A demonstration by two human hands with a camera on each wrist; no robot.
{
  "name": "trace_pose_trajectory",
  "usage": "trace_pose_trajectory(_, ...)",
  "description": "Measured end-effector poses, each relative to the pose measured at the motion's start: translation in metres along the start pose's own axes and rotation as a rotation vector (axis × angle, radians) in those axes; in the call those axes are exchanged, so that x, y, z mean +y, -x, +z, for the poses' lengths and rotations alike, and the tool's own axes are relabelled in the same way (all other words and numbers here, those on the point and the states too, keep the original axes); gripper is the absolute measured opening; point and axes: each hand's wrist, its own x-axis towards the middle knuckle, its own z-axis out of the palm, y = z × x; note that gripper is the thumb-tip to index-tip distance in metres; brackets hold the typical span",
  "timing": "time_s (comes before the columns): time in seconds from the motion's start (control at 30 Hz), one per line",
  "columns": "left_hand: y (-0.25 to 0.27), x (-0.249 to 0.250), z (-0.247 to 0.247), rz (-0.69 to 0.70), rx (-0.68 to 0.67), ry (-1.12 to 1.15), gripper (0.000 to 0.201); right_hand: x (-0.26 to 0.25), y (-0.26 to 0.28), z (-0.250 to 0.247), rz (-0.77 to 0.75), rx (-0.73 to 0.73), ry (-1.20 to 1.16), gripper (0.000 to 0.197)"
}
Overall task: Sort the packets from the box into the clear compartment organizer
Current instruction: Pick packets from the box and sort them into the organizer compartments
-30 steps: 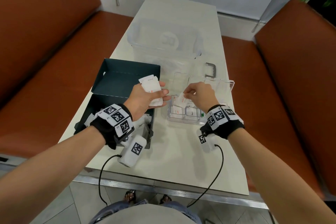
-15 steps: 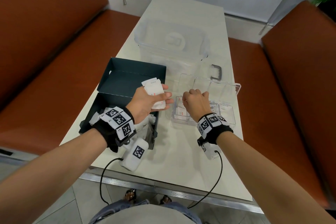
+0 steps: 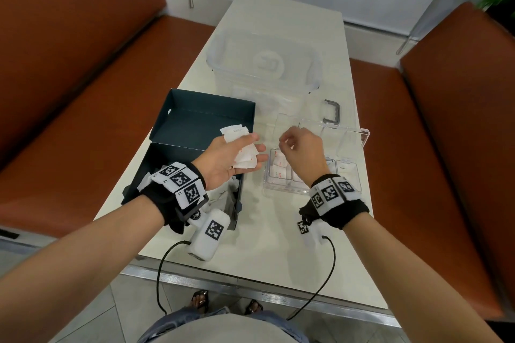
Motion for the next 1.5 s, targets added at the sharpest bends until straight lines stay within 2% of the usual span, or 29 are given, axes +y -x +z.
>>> trace_pose_trajectory(0.07, 0.000, 0.001, 0.001, -0.054, -0.016, 0.028, 0.031, -0.015, 0.003, -0.007, 0.069, 0.010, -0.258, 0.007)
trace_pose_trajectory(0.13, 0.000, 0.003, 0.002, -0.102, -0.062, 0.072, 0.035, -0.028, 0.007, -0.010, 0.111, -0.087, -0.385, 0.017)
trace_pose_trajectory(0.2, 0.001, 0.003, 0.003, -0.136, -0.098, 0.114, 0.035, -0.034, 0.010, -0.009, 0.118, -0.190, -0.408, 0.035)
trace_pose_trajectory(0.27, 0.003, 0.004, 0.003, -0.138, -0.137, 0.119, 0.034, -0.036, 0.012, -0.008, 0.131, -0.216, -0.391, 0.045)
trace_pose_trajectory(0.43, 0.008, 0.001, 0.005, -0.055, -0.170, 0.004, 0.018, -0.028, 0.014, -0.017, 0.221, -0.230, -0.491, 0.032)
trace_pose_trajectory(0.63, 0.009, -0.008, 0.007, 0.053, -0.101, -0.095, 0.026, -0.026, 0.021, -0.029, 0.207, -0.255, -0.553, 0.028)
trace_pose_trajectory(0.83, 0.011, -0.007, 0.012, -0.041, -0.053, -0.026, 0.015, -0.023, 0.026, -0.035, 0.262, -0.246, -0.609, 0.034)
trace_pose_trajectory(1.0, 0.011, -0.010, 0.014, 0.003, -0.057, -0.072, 0.019, -0.025, 0.029, -0.035, 0.273, -0.275, -0.611, 0.022)
trace_pose_trajectory(1.07, 0.011, -0.011, 0.015, 0.024, -0.072, -0.089, 0.021, -0.024, 0.028, -0.034, 0.270, -0.275, -0.573, 0.024)
trace_pose_trajectory(1.2, 0.012, -0.012, 0.016, 0.046, -0.065, -0.089, 0.017, -0.019, 0.023, -0.035, 0.303, -0.284, -0.554, 0.014)
trace_pose_trajectory(1.33, 0.009, -0.008, 0.015, 0.058, -0.041, -0.065, 0.020, -0.002, 0.010, -0.041, 0.356, -0.138, -0.570, 0.013)
trace_pose_trajectory(1.4, 0.007, -0.006, 0.013, 0.055, -0.030, -0.045, 0.020, 0.008, 0.004, -0.036, 0.356, -0.064, -0.433, 0.013)
trace_pose_trajectory(1.5, 0.007, -0.006, 0.010, 0.052, -0.022, -0.040, 0.019, 0.015, 0.003, -0.017, 0.294, -0.089, -0.211, 0.009)
